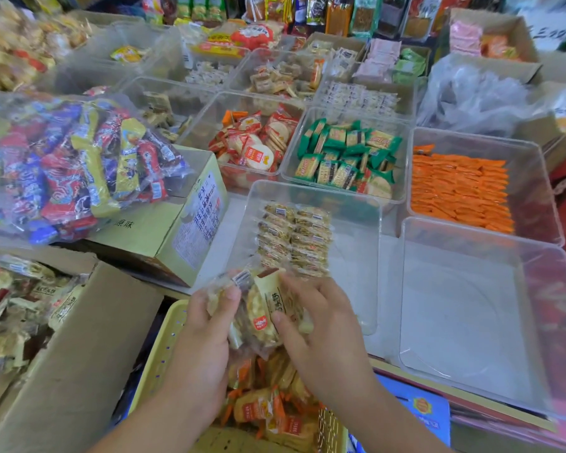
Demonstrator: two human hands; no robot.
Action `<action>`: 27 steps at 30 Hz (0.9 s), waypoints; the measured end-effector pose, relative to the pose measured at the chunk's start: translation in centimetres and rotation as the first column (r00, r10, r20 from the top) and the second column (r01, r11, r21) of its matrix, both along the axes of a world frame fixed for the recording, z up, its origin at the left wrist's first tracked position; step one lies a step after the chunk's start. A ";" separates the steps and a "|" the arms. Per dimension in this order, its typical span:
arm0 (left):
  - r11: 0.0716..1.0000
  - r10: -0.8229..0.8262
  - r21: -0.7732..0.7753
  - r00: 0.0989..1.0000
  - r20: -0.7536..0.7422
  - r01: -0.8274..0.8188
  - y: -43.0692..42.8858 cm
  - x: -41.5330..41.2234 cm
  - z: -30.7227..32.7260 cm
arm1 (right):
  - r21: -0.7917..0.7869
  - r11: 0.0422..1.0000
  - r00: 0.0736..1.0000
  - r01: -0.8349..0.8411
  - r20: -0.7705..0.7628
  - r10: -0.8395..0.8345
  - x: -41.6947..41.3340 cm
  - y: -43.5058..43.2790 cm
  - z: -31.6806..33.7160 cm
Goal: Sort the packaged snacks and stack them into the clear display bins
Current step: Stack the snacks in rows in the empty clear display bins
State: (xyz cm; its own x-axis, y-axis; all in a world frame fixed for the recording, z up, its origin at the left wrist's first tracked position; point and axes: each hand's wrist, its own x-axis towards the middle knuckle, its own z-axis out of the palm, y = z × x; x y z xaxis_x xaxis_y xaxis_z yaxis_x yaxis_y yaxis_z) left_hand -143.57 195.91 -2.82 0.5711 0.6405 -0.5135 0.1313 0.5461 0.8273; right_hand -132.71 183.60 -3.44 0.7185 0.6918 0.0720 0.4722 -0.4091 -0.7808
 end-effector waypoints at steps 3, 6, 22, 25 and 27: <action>0.999 -0.038 0.025 0.999 0.006 0.037 -0.2 0.1 -0.4 | -0.019 0.999 0.994 -0.032 -0.109 0.029 -0.5 0.2 -0.1; 0.998 -0.062 0.029 0.998 0.000 0.062 -0.4 0.3 -0.9 | -0.029 1.000 0.991 0.001 -0.134 -0.005 0.0 0.3 -0.7; 0.999 0.019 -0.033 1.000 0.006 -0.019 1.5 0.1 -2.3 | -0.909 0.385 0.747 -0.158 0.146 0.649 12.8 0.6 -3.2; 0.999 0.028 -0.018 1.000 -0.002 -0.028 1.6 -0.2 -2.3 | -0.946 0.271 0.763 -0.179 0.040 0.645 12.4 1.4 -5.2; 0.999 0.035 -0.013 0.999 -0.002 -0.035 1.6 -0.4 -2.2 | -0.947 0.228 0.815 -0.226 -0.056 0.576 12.4 1.6 -6.5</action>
